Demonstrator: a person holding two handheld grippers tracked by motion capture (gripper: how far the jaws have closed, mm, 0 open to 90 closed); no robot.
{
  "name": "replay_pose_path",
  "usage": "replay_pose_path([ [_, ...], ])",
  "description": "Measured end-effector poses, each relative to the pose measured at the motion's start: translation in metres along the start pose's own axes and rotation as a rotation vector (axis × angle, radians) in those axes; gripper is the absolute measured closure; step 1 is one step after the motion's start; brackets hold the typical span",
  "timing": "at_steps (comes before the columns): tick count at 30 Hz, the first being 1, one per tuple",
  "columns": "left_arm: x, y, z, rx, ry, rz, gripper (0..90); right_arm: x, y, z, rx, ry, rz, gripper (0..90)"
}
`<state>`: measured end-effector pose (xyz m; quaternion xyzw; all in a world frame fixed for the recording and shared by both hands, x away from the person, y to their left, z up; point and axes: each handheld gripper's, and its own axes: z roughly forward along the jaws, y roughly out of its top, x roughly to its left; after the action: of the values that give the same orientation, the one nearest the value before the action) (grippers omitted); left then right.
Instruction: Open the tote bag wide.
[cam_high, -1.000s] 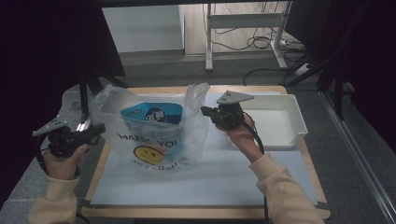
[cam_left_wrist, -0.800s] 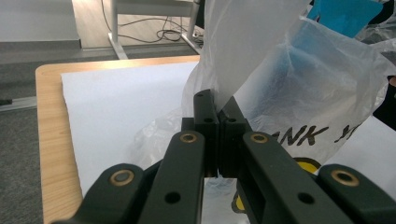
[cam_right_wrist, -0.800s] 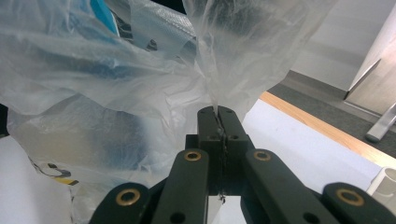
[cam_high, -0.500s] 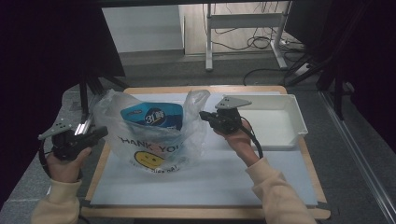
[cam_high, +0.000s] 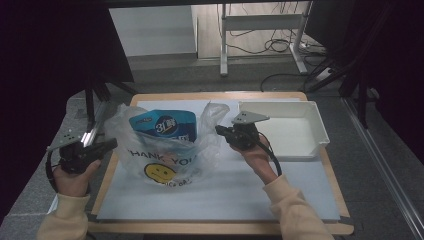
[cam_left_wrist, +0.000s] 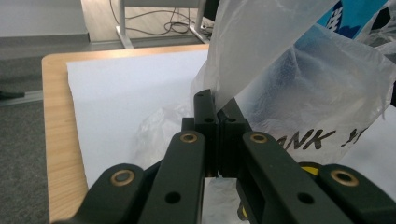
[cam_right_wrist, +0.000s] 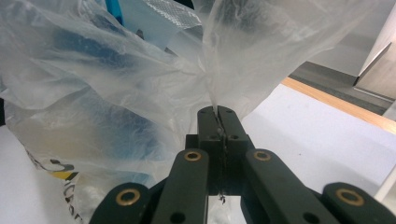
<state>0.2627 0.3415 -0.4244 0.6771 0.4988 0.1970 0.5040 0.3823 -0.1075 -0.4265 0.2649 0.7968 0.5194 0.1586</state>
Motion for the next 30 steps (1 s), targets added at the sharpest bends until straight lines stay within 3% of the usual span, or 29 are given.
replay_pose_path([
  [13,0.004,-0.012,0.01,0.038,0.004,-0.021,89.4,0.003,-0.008,0.005,0.023,0.009,0.0,88.8],
  [23,0.011,-0.025,0.02,0.074,0.008,-0.048,89.5,0.003,-0.021,0.015,0.076,0.01,0.005,88.8],
  [30,0.012,-0.029,0.019,0.077,0.006,-0.049,89.5,0.005,-0.026,0.018,0.1,0.022,0.0,88.8],
])
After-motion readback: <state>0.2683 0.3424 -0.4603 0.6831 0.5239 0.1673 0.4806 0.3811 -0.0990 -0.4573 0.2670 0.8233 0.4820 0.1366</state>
